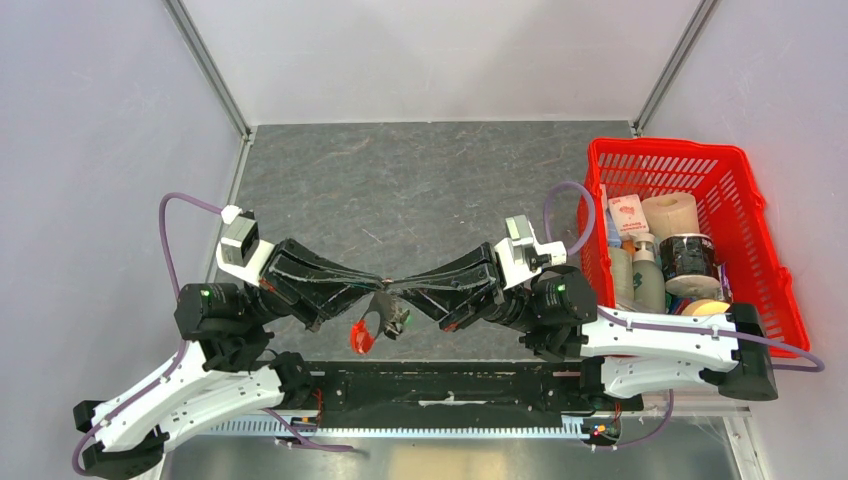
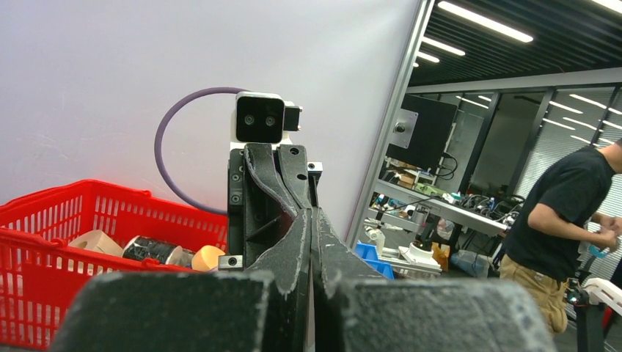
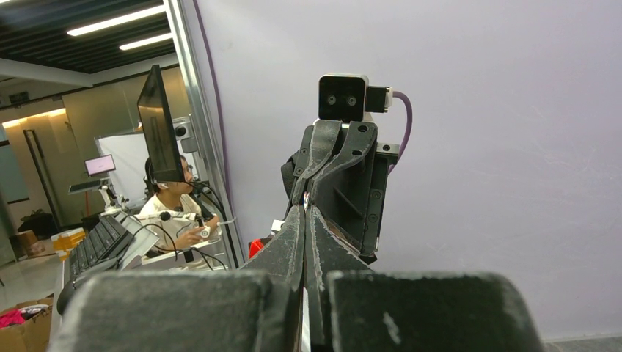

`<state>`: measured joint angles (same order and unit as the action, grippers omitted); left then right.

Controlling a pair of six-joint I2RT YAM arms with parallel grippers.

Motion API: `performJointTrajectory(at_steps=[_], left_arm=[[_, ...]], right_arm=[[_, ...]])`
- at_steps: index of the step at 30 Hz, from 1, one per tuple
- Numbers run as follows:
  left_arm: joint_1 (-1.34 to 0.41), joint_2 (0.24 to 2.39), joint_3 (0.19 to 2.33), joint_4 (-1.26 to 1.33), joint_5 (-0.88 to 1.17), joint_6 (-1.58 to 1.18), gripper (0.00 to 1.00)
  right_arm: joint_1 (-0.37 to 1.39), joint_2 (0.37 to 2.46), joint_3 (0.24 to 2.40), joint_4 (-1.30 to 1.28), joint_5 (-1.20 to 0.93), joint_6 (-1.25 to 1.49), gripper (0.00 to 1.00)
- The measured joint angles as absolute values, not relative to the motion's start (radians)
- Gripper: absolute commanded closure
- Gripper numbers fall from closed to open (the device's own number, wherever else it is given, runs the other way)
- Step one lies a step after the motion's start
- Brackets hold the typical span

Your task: Put the keys on the keyring

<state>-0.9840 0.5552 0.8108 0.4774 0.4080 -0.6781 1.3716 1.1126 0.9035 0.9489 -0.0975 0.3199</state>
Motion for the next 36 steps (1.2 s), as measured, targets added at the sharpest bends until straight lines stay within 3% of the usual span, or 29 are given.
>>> performJointTrajectory(at_steps=[6,12,23,30,36], left_arm=[[-0.984,0.554,0.811,0.479,0.415,-0.678,0.98],[-0.984,0.552,0.811,0.465,0.422,-0.677,0.98],[-0.984,0.551,0.811,0.445,0.434,-0.677,0.98],[-0.984,0.552,0.811,0.406,0.464,-0.675,0.98],[-0.984,0.542,0.808,0.394,0.48,-0.666,0.98]], right_arm=[[1.372,1.113,0.904,0.949,-0.101,0.313,1.0],[1.372,1.094,0.904,0.927,-0.098,0.305,0.74],[1.372,0.962,0.904,0.849,-0.068,0.273,0.61],[1.372,0.885,1.095,0.201,0.238,0.228,0.47],[1.231,0.927,1.178,-0.358,0.481,0.33,0.47]])
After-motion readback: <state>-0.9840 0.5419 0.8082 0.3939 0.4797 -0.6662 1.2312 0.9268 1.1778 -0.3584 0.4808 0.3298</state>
